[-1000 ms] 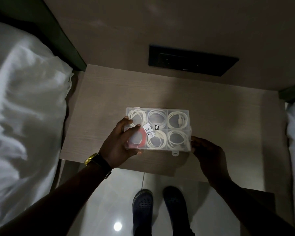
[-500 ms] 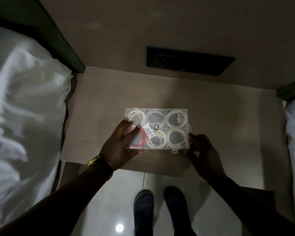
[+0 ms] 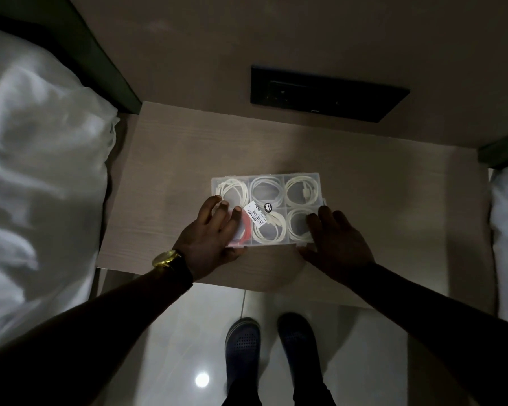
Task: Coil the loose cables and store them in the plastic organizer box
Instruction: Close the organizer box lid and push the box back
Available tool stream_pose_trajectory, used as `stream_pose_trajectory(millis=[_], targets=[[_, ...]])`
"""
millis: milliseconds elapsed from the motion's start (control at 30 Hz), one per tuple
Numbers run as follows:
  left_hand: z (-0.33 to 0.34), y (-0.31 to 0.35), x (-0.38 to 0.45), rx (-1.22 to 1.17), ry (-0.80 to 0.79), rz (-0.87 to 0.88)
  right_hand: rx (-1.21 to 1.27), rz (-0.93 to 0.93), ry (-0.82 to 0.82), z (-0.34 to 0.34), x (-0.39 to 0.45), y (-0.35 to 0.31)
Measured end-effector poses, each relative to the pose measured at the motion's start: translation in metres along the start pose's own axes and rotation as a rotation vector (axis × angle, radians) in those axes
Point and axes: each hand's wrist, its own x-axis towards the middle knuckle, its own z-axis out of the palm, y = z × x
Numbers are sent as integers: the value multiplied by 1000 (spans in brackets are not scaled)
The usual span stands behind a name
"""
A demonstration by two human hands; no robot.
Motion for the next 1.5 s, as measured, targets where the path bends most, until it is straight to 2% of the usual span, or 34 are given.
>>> stream_pose_trajectory(millis=[100, 167, 300, 533, 633, 733, 800, 900, 967, 1100, 1200, 1333, 1500], targets=[[0, -1, 2, 62, 32, 54, -60, -18, -108, -6, 8, 0], [0, -1, 1, 11, 41, 36, -54, 0, -131, -7, 9, 0], [1, 0, -1, -109, 50, -62, -7, 74, -107, -2, 7, 4], [11, 1, 1, -95, 102, -81, -67, 24, -70, 8, 14, 15], [5, 3, 8, -213, 98, -127, 50, 87, -55, 10, 10, 15], [-8, -9, 32, -416, 89, -137, 303, 285, -6, 8, 16, 17], [-14, -19, 54, -627, 133, -293, 405, 389, 88, 5, 23, 20], [-14, -28, 76, -1004, 160, -755, 460, 483, 160, 4, 35, 28], [-14, -25, 89, -1200, 142, -901, 502, 525, 165, 4, 45, 37], [-26, -20, 114, -1348, 190, -1023, 637, 572, 209, -1, 67, 61], [-31, -17, 133, -1428, 168, -1111, 838, 647, 279, -8, 86, 79], [-29, -13, 147, -1170, 126, -1106, 1068, 746, 277, -9, 101, 91], [-33, -5, 149, -1133, 181, -1123, 1089, 724, 290, -3, 101, 92]])
